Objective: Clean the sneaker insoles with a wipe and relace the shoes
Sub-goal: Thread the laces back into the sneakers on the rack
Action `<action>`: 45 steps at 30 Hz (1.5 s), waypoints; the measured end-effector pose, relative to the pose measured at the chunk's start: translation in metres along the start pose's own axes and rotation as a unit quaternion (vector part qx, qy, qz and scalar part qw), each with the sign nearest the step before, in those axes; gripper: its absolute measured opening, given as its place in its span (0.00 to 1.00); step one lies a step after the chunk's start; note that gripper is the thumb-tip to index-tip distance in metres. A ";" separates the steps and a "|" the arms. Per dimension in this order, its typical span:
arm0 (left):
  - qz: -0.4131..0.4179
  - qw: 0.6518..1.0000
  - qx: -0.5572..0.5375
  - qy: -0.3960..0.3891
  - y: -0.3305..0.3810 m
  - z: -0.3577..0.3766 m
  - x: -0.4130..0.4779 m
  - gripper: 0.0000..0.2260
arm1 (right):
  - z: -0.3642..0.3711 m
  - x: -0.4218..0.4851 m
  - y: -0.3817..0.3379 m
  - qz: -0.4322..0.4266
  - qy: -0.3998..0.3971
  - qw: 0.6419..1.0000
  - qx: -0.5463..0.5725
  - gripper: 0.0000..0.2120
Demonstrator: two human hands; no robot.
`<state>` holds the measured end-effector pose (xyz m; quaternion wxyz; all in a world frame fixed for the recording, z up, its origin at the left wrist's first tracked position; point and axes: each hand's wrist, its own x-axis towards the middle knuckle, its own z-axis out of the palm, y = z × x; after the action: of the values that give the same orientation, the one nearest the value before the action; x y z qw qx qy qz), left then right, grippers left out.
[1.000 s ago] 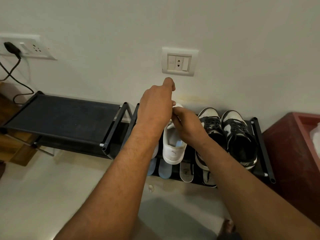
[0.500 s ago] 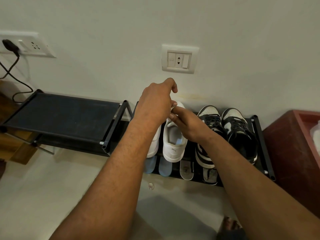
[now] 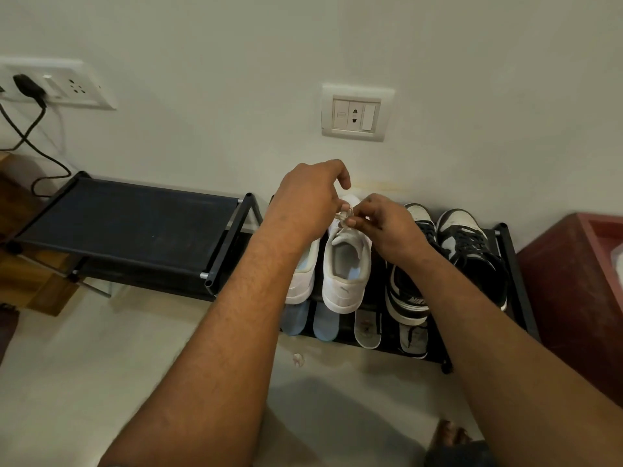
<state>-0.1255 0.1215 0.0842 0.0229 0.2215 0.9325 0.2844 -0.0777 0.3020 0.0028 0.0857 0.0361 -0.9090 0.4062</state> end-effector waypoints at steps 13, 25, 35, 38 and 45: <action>-0.012 0.981 -0.060 -0.183 -0.013 -0.015 -0.009 0.18 | -0.014 -0.011 -0.014 0.008 -0.117 0.983 -0.139 0.06; -0.078 0.949 0.008 -0.304 -0.029 0.017 -0.012 0.10 | 0.037 -0.030 -0.022 0.037 -0.112 0.884 -0.452 0.07; -0.092 0.911 0.051 -0.399 -0.016 0.044 -0.020 0.08 | 0.041 -0.023 -0.031 0.094 -0.090 0.891 -0.435 0.05; -0.113 0.911 0.057 -0.392 -0.017 0.057 -0.021 0.09 | 0.042 -0.021 -0.028 0.094 -0.094 0.890 -0.436 0.06; -0.117 0.915 0.098 -0.374 -0.012 0.078 -0.023 0.15 | 0.032 -0.024 -0.031 0.070 -0.178 0.880 -0.434 0.10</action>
<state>-0.0962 0.1431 0.0104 0.3807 0.2023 0.8984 0.0831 -0.0538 0.2572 -0.0004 -0.0989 0.0030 -0.9944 -0.0375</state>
